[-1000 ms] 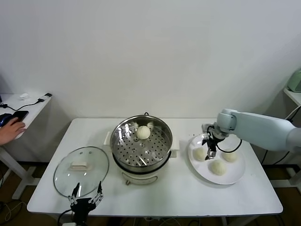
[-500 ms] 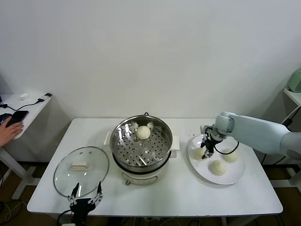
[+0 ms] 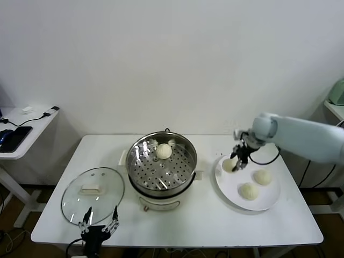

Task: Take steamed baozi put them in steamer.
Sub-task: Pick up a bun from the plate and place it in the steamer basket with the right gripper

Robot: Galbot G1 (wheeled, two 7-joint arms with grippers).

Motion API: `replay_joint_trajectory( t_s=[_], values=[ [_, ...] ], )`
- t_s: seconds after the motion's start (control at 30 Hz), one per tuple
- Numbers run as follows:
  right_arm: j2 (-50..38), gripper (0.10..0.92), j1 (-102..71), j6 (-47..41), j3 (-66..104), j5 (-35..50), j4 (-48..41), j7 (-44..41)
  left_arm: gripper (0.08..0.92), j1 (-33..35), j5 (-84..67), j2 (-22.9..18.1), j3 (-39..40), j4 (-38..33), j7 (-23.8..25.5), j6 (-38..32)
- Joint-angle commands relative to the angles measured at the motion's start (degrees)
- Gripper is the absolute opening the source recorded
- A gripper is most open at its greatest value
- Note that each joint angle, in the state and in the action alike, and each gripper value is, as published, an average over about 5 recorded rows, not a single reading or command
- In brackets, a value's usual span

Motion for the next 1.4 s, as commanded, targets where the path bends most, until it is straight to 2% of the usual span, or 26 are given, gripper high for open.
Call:
replay_joint_trajectory(
  t_s=[0.03, 0.23, 0.37, 0.57, 0.8, 1.07, 1.4],
  values=[
    [2.97, 0.602, 24.82, -2.81, -7.46, 17.13, 13.42, 0.18, 0.823, 0.18, 0.25, 0.26, 0.47, -1.26, 0.05, 0.22],
    [11.62, 0.602, 25.51, -8.93, -3.82, 26.02, 21.57, 8.06, 0.823, 0.23, 0.65, 0.33, 1.31, -1.62, 0.02, 0.01],
    [18.25, 0.602, 20.52, -11.76, -1.08, 28.76, 21.72, 12.3, 0.823, 0.27, 0.72, 0.19, 1.63, -1.75, -0.01, -0.12],
    [26.3, 0.602, 9.79, -14.75, 2.39, 28.67, 15.28, 17.27, 0.823, 0.37, 0.68, 0.1, 1.51, -1.74, -0.01, -0.09],
    [32.27, 0.602, 0.15, -15.86, 3.57, 24.13, 4.59, 19.86, 0.823, 0.4, 0.61, 0.11, 1.39, -1.41, 0.03, -0.03],
    [35.5, 0.602, -6.11, -15.8, 4.89, 22.2, -2.87, 20.63, 0.823, 0.31, 0.52, 0.31, 1.39, -0.79, 0.02, -0.23],
    [36.51, 0.602, -7.34, -15.14, 4.7, 21.34, -6.4, 19.94, 0.823, 0.18, 0.45, 0.35, 1.36, -0.77, -0.06, -0.37]
  ],
)
